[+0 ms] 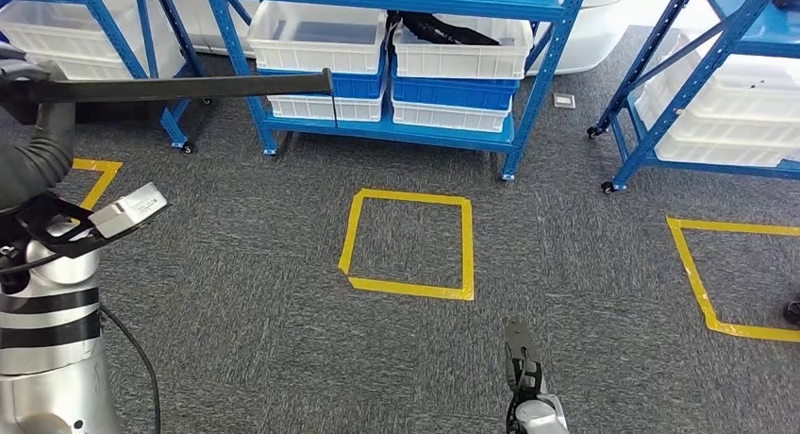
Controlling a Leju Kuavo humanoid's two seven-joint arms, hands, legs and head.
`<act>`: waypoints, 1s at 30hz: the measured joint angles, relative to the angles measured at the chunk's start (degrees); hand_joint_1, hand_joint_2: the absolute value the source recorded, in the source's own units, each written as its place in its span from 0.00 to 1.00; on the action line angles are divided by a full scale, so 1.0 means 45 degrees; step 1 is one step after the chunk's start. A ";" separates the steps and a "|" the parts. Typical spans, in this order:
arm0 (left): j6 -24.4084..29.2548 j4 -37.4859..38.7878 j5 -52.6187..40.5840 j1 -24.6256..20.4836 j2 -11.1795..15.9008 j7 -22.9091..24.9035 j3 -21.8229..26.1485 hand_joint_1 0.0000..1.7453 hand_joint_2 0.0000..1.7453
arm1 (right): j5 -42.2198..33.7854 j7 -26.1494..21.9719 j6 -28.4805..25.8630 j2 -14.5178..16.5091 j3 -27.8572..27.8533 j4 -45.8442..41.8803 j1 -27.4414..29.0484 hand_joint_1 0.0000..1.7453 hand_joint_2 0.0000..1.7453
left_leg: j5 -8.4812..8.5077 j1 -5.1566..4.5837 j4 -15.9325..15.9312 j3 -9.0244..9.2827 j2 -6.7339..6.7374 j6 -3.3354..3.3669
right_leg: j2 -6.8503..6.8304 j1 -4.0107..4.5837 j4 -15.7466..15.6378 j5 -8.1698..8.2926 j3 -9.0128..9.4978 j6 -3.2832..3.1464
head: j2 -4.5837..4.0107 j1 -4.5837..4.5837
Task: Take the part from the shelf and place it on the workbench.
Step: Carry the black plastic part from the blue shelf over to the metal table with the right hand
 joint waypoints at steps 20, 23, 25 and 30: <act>-0.0004 -0.0012 0.0250 -0.0093 -0.0009 0.0000 -0.0167 1.00 1.00 | -0.0516 -0.0027 0.1042 0.0016 -0.0025 -0.0024 0.0161 0.00 0.00 | -0.2018 0.0068 0.0392 0.1455 -0.0034 0.0393 | -0.0094 -0.0248 0.2025 0.0455 -0.2948 0.0185 | -0.0001 0.0010; -0.0005 -0.0009 0.0250 -0.0079 -0.0016 0.0000 -0.0200 1.00 1.00 | -0.0525 -0.0028 0.1066 0.0013 -0.0024 -0.0025 0.0152 0.00 0.00 | -0.1513 0.0032 0.0399 0.0810 -0.0032 0.0397 | -0.0093 -0.0246 0.3918 -0.0196 -0.3096 0.0307 | -0.0001 0.0022; -0.0005 -0.0007 0.0250 -0.0070 -0.0016 0.0000 -0.0209 1.00 1.00 | -0.0527 -0.0028 0.1071 0.0007 -0.0024 -0.0027 0.0138 0.00 0.00 | -0.1177 0.0032 0.0402 0.0401 -0.0033 0.0337 | -0.0095 -0.0225 0.3364 0.0248 -0.2283 0.0478 | -0.0001 0.0022; 0.0000 -0.0011 0.0250 -0.0061 -0.0007 0.0000 -0.0212 1.00 1.00 | -0.0526 -0.0032 0.1073 -0.0008 -0.0024 -0.0071 0.0037 0.00 0.00 | -0.0367 0.0043 0.0220 0.0042 0.0012 -0.0030 | -0.0089 -0.0022 0.0079 -0.0080 -0.0005 0.0079 | -0.0001 -0.0003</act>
